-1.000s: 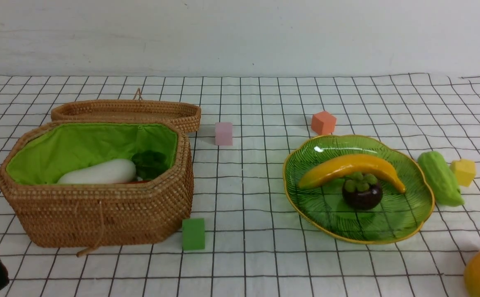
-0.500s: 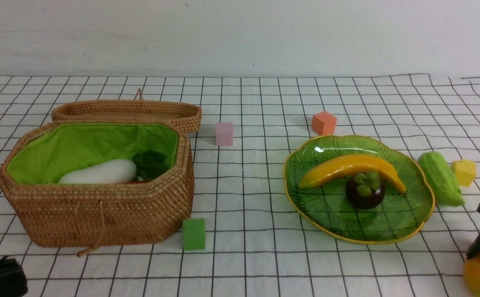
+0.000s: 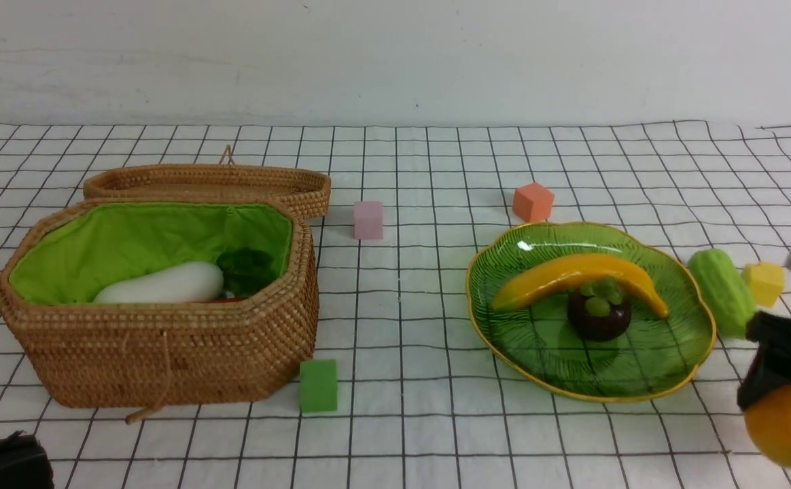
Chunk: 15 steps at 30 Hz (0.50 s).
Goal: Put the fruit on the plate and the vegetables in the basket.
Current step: Use the right arm to grab a mango and put it into the right plate
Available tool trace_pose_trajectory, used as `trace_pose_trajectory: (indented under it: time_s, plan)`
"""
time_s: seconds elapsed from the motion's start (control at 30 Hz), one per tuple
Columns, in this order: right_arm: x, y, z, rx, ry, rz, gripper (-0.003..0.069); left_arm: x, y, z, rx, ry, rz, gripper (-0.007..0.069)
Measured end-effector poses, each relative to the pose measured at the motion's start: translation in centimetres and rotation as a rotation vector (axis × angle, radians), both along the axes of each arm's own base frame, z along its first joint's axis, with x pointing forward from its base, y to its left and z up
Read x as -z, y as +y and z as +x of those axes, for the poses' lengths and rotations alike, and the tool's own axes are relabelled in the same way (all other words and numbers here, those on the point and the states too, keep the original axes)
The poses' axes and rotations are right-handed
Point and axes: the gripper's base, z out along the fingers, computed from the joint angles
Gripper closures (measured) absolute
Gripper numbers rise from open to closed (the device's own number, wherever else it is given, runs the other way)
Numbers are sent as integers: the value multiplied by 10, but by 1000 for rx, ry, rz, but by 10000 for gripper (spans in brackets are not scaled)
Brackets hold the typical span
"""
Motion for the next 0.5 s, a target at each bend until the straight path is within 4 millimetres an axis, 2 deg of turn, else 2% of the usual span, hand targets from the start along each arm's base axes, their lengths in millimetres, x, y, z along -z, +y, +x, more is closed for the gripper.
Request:
trace_pose_trajectory:
  time_s: [0.03,0.07,0.1,0.2,0.33,0.37,0.4,0.5]
  plan:
    - [-2,2,1,-4,-15,-3,104,0,0,0,0,0,0,638]
    - [-21,19,10,-48,-120,-16,104,0,0,0,0,-2,-3,638]
    - [-28,27,16,-69,-171,-21,104,0,0,0,0,-3,-4,638]
    - [-37,48,30,-117,-277,-34,104,-1,0,0,1,-4,-6,638]
    - [-27,57,44,-126,-320,-47,104,-1,0,0,1,-4,-6,638]
    - [-15,57,53,-114,-326,-56,104,-1,0,0,1,-4,-5,638]
    - [-15,57,53,-114,-326,-56,104,-1,0,0,1,-4,-5,638]
    - [5,56,62,-103,-316,-69,84,0,0,0,1,-3,-4,637]
